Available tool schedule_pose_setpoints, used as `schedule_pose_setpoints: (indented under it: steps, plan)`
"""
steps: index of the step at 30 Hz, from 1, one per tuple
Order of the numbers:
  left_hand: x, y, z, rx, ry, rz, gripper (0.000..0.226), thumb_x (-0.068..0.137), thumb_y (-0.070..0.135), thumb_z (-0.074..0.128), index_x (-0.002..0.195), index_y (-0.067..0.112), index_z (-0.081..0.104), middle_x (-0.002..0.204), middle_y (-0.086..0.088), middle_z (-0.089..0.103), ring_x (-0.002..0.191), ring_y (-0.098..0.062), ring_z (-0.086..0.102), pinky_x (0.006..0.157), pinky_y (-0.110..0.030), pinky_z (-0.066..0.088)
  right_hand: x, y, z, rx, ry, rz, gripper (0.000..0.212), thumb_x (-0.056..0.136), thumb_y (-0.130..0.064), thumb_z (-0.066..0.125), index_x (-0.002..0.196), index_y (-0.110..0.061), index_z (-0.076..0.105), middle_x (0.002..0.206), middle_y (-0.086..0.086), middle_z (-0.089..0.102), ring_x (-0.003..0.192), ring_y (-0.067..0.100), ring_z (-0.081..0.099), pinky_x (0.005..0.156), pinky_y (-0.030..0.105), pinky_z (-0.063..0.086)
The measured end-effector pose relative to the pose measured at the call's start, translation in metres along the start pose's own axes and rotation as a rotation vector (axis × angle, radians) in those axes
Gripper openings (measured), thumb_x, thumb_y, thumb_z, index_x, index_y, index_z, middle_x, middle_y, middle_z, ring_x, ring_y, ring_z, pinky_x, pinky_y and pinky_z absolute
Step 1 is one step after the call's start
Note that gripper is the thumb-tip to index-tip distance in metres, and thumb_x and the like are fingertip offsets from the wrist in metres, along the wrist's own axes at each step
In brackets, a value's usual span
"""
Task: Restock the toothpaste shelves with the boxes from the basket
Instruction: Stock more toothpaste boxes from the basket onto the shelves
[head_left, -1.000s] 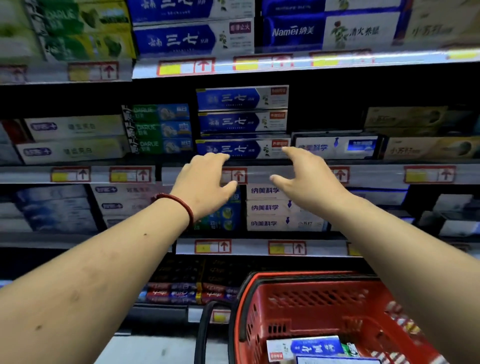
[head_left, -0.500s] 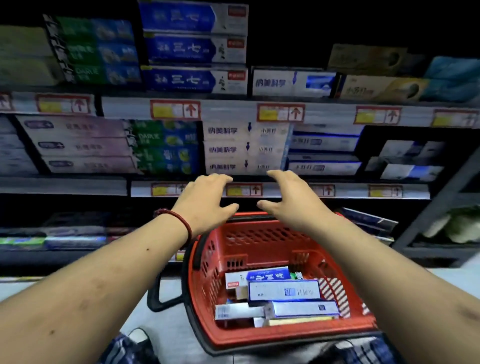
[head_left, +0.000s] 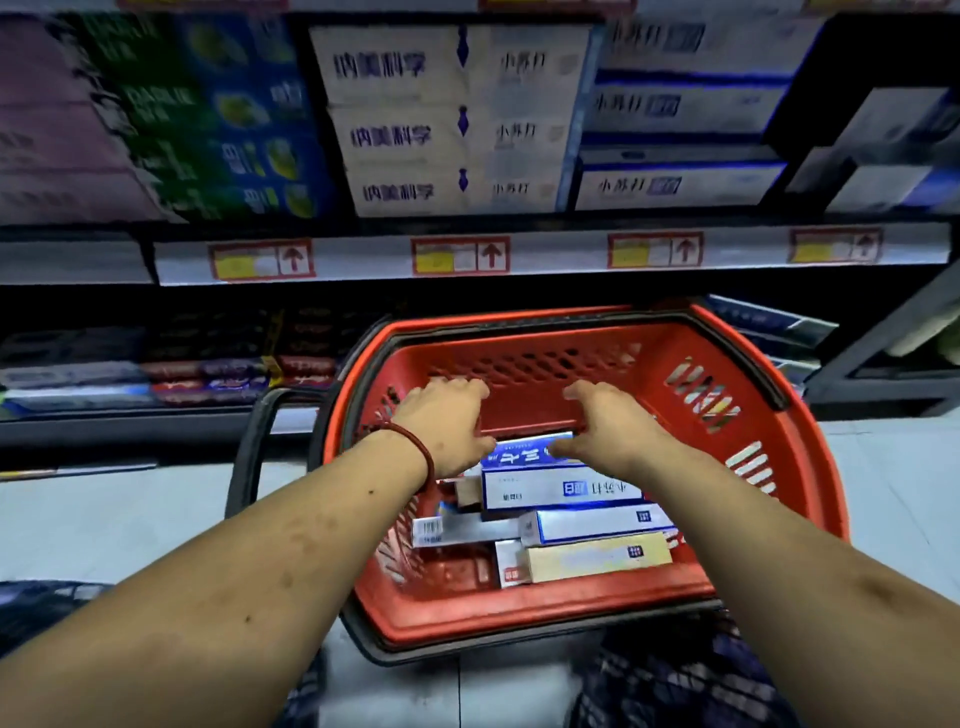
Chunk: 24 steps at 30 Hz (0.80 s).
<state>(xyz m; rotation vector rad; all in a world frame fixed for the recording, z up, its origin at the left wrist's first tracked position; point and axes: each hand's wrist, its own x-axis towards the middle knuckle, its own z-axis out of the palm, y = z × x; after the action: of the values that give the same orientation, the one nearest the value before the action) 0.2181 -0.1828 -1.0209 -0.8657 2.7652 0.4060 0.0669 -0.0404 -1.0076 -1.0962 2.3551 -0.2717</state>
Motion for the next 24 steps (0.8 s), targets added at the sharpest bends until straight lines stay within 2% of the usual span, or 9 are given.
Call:
schedule_pose_setpoints:
  steps: [3, 7, 9, 11, 13, 16, 19, 22, 24]
  plan:
    - [0.026, -0.004, 0.036, -0.035, -0.152, -0.079, 0.062, 0.089, 0.044, 0.064, 0.140, 0.012, 0.049, 0.136, -0.014, 0.059, 0.125, -0.036, 0.056, 0.103, -0.044, 0.047, 0.020, 0.023, 0.021, 0.003, -0.061, 0.075, 0.075, 0.082, -0.039, 0.081, 0.144, -0.011, 0.048, 0.143, 0.014, 0.054, 0.129, 0.030, 0.052, 0.103, 0.032, 0.043]
    - [0.054, -0.014, 0.069, -0.102, -0.312, -0.176, 0.038, 0.088, 0.036, 0.065, 0.115, 0.009, 0.067, 0.119, -0.015, 0.070, 0.108, -0.033, 0.066, 0.085, -0.034, 0.053, 0.044, 0.043, 0.043, -0.007, -0.107, 0.140, 0.064, 0.083, -0.038, 0.080, 0.135, -0.009, 0.055, 0.136, 0.013, 0.060, 0.122, 0.031, 0.057, 0.096, 0.033, 0.047]
    - [0.066, -0.018, 0.081, -0.131, -0.374, -0.250, 0.035, 0.093, 0.031, 0.061, 0.116, 0.006, 0.068, 0.120, -0.015, 0.070, 0.108, -0.032, 0.066, 0.078, -0.030, 0.048, 0.055, 0.050, 0.051, -0.010, -0.121, 0.170, 0.056, 0.086, -0.034, 0.077, 0.131, -0.008, 0.058, 0.132, 0.015, 0.063, 0.118, 0.032, 0.059, 0.090, 0.032, 0.047]
    - [0.076, -0.021, 0.091, -0.163, -0.427, -0.313, 0.034, 0.098, 0.027, 0.056, 0.120, 0.004, 0.067, 0.123, -0.015, 0.068, 0.107, -0.030, 0.065, 0.077, -0.028, 0.044, 0.067, 0.054, 0.059, -0.015, -0.110, 0.201, 0.050, 0.089, -0.034, 0.074, 0.129, -0.008, 0.060, 0.128, 0.015, 0.065, 0.115, 0.032, 0.061, 0.089, 0.031, 0.047]
    - [0.086, -0.024, 0.103, -0.203, -0.449, -0.359, 0.032, 0.100, 0.024, 0.052, 0.119, 0.004, 0.066, 0.124, -0.016, 0.068, 0.100, -0.030, 0.063, 0.077, -0.028, 0.043, 0.081, 0.057, 0.069, -0.018, -0.103, 0.231, 0.049, 0.090, -0.038, 0.072, 0.127, -0.008, 0.061, 0.128, 0.015, 0.066, 0.115, 0.033, 0.062, 0.091, 0.033, 0.048]
    - [0.093, -0.029, 0.116, -0.289, -0.444, -0.438, 0.034, 0.103, 0.021, 0.049, 0.124, -0.002, 0.064, 0.126, -0.019, 0.066, 0.109, -0.032, 0.062, 0.078, -0.029, 0.042, 0.099, 0.055, 0.081, -0.003, -0.145, 0.266, 0.047, 0.094, -0.042, 0.066, 0.121, -0.004, 0.061, 0.126, 0.019, 0.065, 0.114, 0.036, 0.061, 0.086, 0.033, 0.047]
    - [0.097, -0.037, 0.125, -0.412, -0.448, -0.492, 0.036, 0.101, 0.022, 0.049, 0.124, -0.002, 0.063, 0.111, -0.017, 0.064, 0.100, -0.032, 0.061, 0.076, -0.028, 0.041, 0.110, 0.049, 0.091, 0.012, -0.218, 0.307, 0.050, 0.094, -0.043, 0.066, 0.123, -0.002, 0.061, 0.129, 0.019, 0.063, 0.117, 0.035, 0.060, 0.089, 0.033, 0.047]
    - [0.096, -0.045, 0.126, -0.535, -0.414, -0.560, 0.032, 0.092, 0.019, 0.054, 0.115, 0.000, 0.066, 0.105, -0.015, 0.068, 0.094, -0.032, 0.066, 0.072, -0.030, 0.048, 0.116, 0.047, 0.093, 0.083, -0.217, 0.367, 0.041, 0.092, -0.038, 0.070, 0.114, -0.005, 0.063, 0.124, 0.016, 0.065, 0.109, 0.032, 0.062, 0.081, 0.031, 0.046]
    - [0.093, -0.047, 0.121, -0.630, -0.361, -0.612, 0.022, 0.085, 0.012, 0.057, 0.100, 0.002, 0.069, 0.093, -0.014, 0.071, 0.079, -0.030, 0.068, 0.062, -0.027, 0.049, 0.115, 0.045, 0.089, 0.184, -0.205, 0.407, 0.035, 0.091, -0.039, 0.071, 0.105, -0.009, 0.058, 0.116, 0.012, 0.065, 0.098, 0.029, 0.060, 0.077, 0.031, 0.044]
